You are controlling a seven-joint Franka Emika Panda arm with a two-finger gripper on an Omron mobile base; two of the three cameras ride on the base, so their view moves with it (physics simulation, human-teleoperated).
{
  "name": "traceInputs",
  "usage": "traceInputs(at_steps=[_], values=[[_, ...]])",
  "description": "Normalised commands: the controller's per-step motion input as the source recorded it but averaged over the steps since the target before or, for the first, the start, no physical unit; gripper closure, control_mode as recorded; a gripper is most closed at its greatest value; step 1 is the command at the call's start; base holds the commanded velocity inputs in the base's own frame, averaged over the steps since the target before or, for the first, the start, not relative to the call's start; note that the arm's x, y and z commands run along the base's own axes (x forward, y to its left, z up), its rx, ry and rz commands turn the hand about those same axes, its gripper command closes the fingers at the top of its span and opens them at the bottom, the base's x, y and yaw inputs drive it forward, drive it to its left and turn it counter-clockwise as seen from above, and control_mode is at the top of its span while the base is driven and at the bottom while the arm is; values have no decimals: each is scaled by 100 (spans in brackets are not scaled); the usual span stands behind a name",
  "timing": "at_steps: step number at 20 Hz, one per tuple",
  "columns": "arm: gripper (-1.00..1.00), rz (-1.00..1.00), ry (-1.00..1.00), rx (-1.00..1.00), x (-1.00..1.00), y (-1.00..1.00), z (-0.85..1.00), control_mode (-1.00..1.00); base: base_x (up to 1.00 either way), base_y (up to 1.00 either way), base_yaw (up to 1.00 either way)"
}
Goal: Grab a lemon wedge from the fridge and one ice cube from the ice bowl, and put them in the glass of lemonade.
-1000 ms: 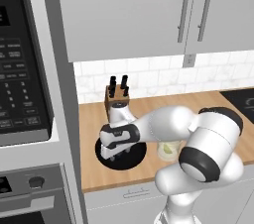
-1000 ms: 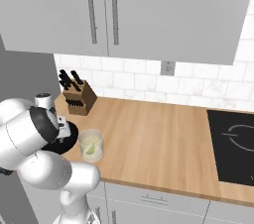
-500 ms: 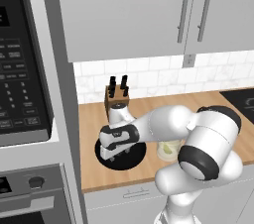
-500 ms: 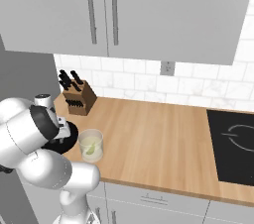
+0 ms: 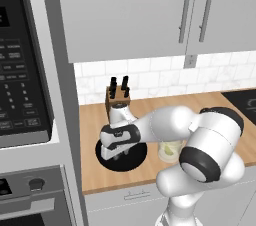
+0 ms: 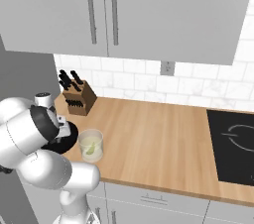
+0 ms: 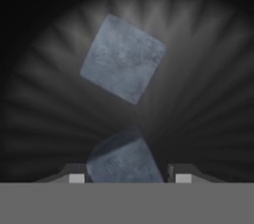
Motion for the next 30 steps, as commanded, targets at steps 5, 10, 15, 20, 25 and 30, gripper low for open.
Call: traceInputs(at_steps=[5, 10, 15, 20, 25, 30], values=[[100, 0, 1, 0, 0, 0, 0, -100, 0, 0, 0], [100, 0, 0, 0, 0, 0, 0, -100, 0, 0, 0], [100, 0, 0, -1, -10, 0, 35, -100, 0, 0, 0], [100, 0, 0, 0, -1, -2, 15, -100, 0, 0, 0], [100, 0, 0, 2, 0, -17, 11, -100, 0, 0, 0], [100, 0, 0, 1, 0, -23, 4, -100, 0, 0, 0]])
